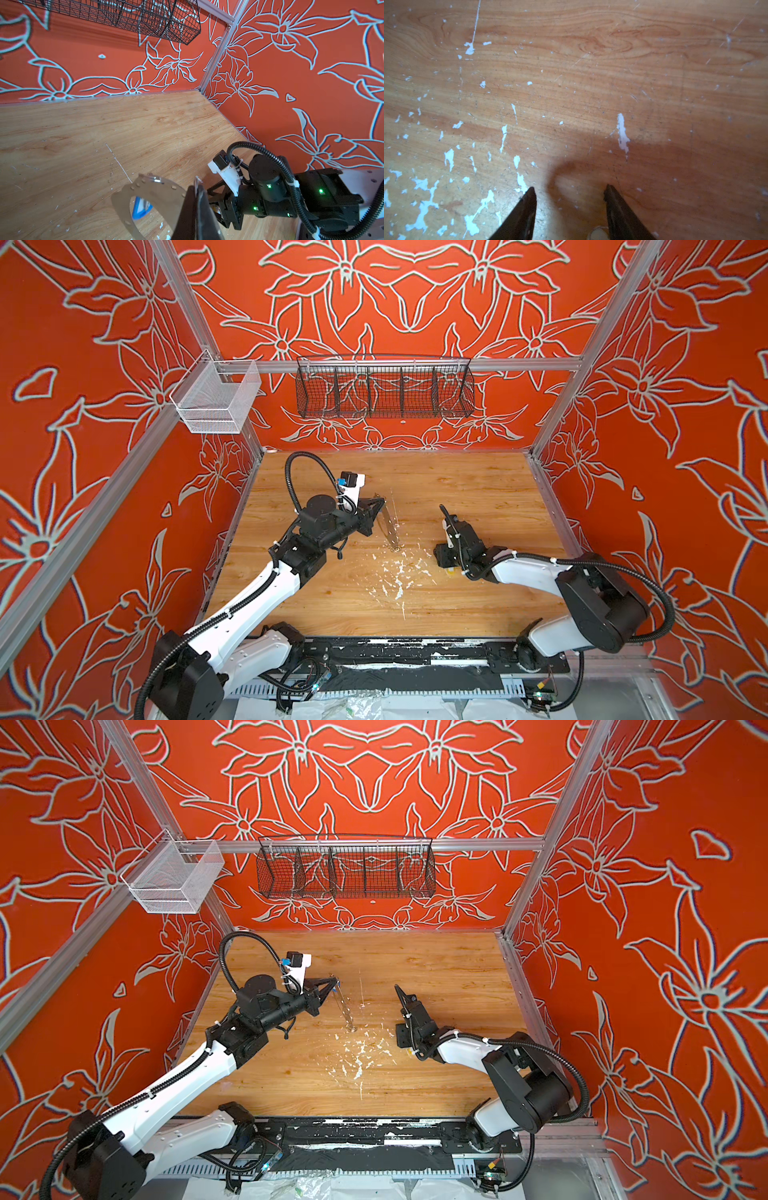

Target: Put the keys on the keyring

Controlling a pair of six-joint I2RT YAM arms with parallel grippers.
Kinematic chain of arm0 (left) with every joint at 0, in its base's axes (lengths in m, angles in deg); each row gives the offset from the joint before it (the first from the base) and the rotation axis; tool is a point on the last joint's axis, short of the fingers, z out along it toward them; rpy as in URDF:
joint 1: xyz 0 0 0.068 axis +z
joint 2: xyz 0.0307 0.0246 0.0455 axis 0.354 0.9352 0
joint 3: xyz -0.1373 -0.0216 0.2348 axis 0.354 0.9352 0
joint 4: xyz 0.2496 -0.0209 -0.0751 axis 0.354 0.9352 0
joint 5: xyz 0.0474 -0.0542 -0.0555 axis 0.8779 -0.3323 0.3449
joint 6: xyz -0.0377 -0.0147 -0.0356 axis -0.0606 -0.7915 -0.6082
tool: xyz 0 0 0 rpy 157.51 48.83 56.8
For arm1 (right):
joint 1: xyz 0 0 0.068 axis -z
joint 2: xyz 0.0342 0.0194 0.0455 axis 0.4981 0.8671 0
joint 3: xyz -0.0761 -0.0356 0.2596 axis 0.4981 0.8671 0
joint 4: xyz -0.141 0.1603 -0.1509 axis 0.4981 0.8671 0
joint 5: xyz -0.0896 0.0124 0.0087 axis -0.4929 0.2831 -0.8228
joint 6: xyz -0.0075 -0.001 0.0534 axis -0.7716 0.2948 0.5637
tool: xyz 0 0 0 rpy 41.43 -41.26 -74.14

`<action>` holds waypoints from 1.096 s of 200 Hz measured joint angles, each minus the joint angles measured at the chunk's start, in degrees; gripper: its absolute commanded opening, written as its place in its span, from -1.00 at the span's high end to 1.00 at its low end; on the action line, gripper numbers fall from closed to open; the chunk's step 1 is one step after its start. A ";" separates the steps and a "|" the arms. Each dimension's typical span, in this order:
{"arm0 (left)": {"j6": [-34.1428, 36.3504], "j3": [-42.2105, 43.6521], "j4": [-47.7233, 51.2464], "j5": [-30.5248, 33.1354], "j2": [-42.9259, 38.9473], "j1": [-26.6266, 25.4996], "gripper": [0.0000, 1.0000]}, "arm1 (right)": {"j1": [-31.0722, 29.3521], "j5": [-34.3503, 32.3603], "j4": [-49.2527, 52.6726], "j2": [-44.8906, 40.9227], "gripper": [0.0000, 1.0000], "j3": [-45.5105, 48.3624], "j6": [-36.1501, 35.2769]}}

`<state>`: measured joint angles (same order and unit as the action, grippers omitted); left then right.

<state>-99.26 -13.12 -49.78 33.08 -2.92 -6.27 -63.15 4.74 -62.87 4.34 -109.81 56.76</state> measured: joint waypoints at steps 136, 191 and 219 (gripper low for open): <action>0.02 0.00 0.00 0.22 -0.07 0.00 1.00 | -5.86 0.50 -10.58 -6.58 0.01 9.94 15.54; 0.00 0.00 0.00 0.98 -0.07 0.00 1.00 | -13.27 -4.94 -13.42 -8.74 0.00 10.75 20.98; 0.00 0.02 0.00 1.09 -0.07 0.00 1.00 | -13.29 -9.57 -9.16 -13.88 0.01 10.38 19.82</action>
<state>-99.26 -13.09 -49.78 34.17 -2.99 -6.27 -76.44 -4.83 -72.02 -9.54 -99.42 76.59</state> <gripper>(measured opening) 0.047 0.505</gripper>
